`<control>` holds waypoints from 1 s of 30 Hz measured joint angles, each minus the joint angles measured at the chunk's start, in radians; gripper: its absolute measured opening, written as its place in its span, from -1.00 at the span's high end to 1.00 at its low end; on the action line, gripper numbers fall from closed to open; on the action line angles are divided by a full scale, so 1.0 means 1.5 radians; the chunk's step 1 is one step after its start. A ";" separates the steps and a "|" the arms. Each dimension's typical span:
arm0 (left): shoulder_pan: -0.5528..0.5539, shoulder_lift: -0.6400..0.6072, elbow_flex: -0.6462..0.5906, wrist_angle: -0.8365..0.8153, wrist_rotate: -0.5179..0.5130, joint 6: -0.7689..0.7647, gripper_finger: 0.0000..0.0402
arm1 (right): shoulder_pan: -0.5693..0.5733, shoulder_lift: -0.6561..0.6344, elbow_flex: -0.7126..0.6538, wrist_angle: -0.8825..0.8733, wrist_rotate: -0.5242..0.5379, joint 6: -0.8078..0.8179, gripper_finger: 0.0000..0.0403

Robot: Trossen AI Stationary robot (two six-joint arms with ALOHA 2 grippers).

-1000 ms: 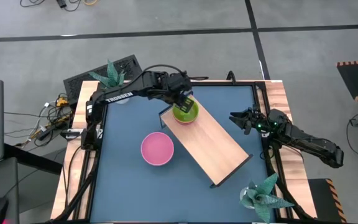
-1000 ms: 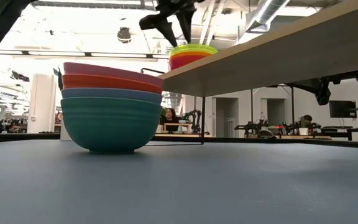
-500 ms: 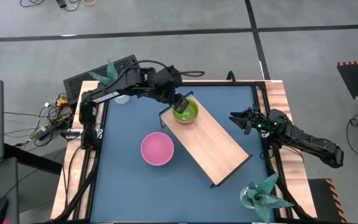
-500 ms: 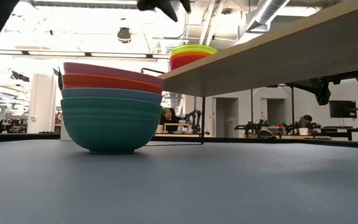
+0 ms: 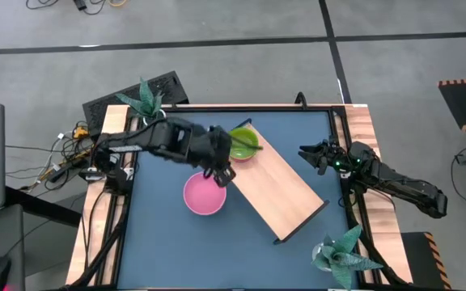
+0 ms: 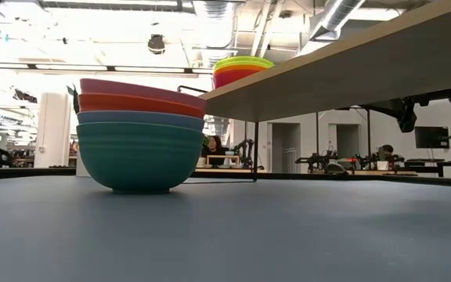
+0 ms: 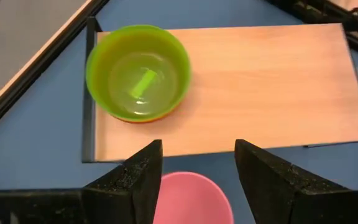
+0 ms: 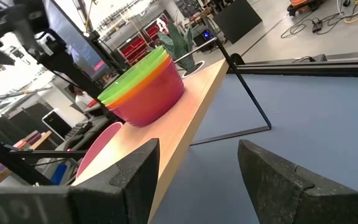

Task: Place and stack bowls onto a shelf
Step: Put the pink bowl on the shelf

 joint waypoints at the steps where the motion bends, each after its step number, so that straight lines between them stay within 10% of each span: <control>1: -0.014 0.000 0.000 0.000 -0.013 -0.011 0.08 | 0.000 0.000 0.000 0.000 0.000 0.000 -0.22; 30: -0.160 0.001 -0.197 -0.025 -0.049 -0.261 0.08 | 0.000 0.000 0.000 0.000 -0.002 0.005 -0.22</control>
